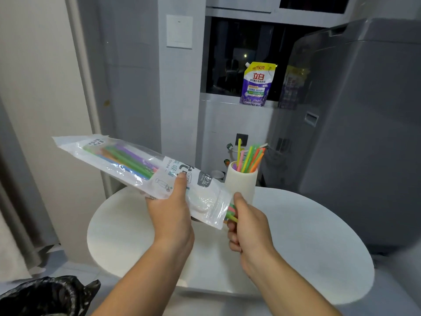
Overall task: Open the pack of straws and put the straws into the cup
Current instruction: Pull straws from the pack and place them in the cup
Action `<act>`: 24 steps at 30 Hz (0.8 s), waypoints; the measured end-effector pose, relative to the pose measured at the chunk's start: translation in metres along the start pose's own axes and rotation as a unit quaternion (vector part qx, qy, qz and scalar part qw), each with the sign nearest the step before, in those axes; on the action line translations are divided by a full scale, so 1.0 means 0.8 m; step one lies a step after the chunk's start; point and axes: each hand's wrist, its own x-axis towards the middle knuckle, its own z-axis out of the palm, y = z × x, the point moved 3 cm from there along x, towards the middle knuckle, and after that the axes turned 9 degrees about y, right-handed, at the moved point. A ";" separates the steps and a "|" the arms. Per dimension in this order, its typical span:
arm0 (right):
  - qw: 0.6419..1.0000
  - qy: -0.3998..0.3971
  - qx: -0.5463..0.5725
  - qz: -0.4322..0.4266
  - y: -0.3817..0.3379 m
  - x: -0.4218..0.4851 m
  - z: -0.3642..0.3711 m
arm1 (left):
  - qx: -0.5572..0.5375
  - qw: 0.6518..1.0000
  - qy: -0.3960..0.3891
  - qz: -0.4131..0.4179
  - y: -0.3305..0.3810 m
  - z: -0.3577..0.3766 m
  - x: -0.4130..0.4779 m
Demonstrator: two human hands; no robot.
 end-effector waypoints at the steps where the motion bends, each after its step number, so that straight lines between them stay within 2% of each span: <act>1: 1.000 -0.001 0.004 -0.018 0.000 0.002 -0.001 | -0.002 1.000 0.001 -0.006 -0.002 0.000 0.001; 9: 0.993 0.056 0.002 -0.107 -0.012 0.014 -0.026 | -0.012 0.997 0.029 -0.068 -0.007 -0.007 0.006; 12: 0.994 0.024 0.024 -0.104 -0.012 0.009 -0.024 | -0.007 0.996 0.037 -0.082 -0.008 -0.008 0.007; 14: 0.992 0.006 -0.005 -0.126 -0.012 0.005 -0.021 | 0.000 0.996 0.038 -0.085 -0.010 -0.010 0.007; 17: 0.989 0.012 -0.022 -0.146 -0.018 0.006 -0.021 | 0.003 0.995 0.036 -0.088 -0.010 -0.012 0.009; 21: 0.991 0.035 0.066 -0.115 -0.028 0.015 -0.034 | 0.000 0.995 0.029 -0.098 -0.008 -0.015 0.018; 24: 0.987 0.020 0.138 -0.078 -0.026 0.017 -0.035 | -0.002 0.993 0.027 -0.111 -0.011 -0.017 0.020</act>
